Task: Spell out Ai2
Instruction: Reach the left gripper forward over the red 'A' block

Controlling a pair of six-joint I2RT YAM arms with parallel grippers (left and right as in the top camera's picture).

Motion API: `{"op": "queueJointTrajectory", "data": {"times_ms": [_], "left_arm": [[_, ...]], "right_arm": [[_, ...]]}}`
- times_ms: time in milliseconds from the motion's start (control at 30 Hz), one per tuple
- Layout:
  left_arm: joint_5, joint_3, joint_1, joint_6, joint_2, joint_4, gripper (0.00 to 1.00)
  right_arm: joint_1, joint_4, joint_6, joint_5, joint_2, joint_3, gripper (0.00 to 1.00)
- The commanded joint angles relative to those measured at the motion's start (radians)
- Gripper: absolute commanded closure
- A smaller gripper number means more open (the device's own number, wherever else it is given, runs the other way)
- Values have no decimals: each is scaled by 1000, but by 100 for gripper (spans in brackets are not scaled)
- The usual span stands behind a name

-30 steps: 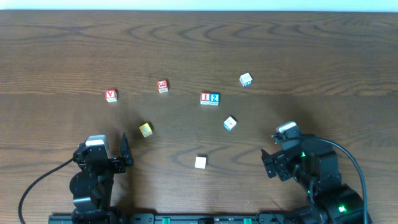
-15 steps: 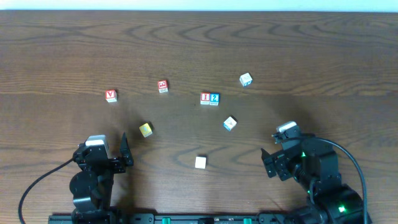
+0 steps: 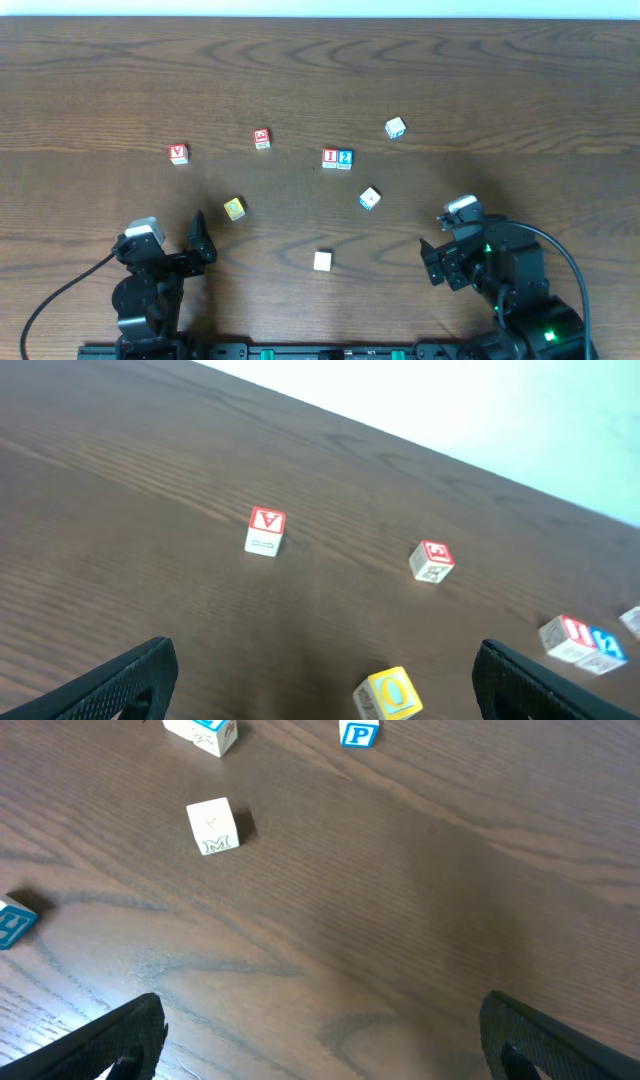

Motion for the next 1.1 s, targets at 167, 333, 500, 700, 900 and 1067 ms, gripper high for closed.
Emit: {"op": "queueJointTrajectory", "data": {"times_ms": [167,333,500,700,900,1067], "left_arm": [[-28,-22,6,-58,-5,21,5],[-36,-20,6,1,34,171,5],[-128,72,6,16,241,216,5],[-155,314,6,48,648,210,5],[-154,617,6,46,1052,121,4],[-164,950,6,37,1342,-88,5]], "right_arm": [[-9,0,6,7,-2,-2,1],[-9,0,6,7,-2,-2,1],[-9,0,6,7,-2,-2,1],[-9,0,6,7,-2,-2,1],[-9,0,6,7,-2,-2,1],[-9,0,6,7,-2,-2,1]]}}
